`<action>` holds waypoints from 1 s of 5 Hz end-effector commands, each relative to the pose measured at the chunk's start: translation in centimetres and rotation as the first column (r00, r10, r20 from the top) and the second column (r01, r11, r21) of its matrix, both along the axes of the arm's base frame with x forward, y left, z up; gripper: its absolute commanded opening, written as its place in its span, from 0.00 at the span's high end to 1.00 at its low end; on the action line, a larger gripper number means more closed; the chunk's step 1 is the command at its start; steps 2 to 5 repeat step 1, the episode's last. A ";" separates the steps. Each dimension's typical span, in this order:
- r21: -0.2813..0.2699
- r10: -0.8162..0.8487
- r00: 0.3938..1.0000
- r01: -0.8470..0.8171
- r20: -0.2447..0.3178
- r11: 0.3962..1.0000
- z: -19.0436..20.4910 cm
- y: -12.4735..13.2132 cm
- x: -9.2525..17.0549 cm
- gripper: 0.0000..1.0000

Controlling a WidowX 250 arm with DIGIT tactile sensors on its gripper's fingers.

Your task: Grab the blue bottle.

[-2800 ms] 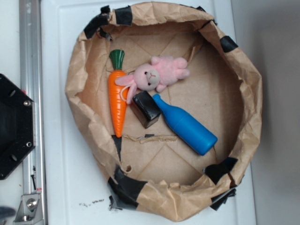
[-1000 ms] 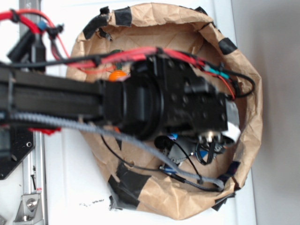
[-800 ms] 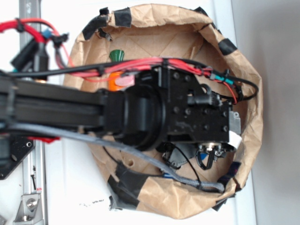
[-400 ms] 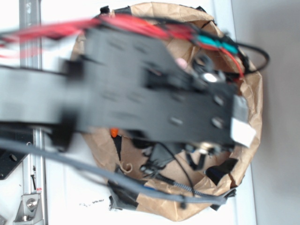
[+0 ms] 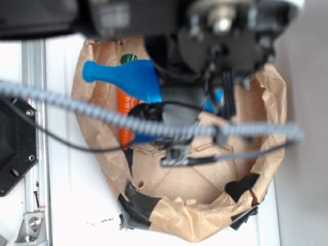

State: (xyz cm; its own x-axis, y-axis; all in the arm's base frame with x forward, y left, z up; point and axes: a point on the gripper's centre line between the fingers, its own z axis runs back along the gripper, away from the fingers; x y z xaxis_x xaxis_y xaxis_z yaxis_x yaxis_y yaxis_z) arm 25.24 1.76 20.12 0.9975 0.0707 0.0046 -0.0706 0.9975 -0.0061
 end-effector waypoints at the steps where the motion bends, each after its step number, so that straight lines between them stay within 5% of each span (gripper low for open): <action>1: 0.041 0.249 0.968 -0.251 0.039 0.967 0.4 -0.1 0.0 1.00; 5: 0.041 0.249 0.968 -0.251 0.039 0.967 0.4 -0.1 0.0 1.00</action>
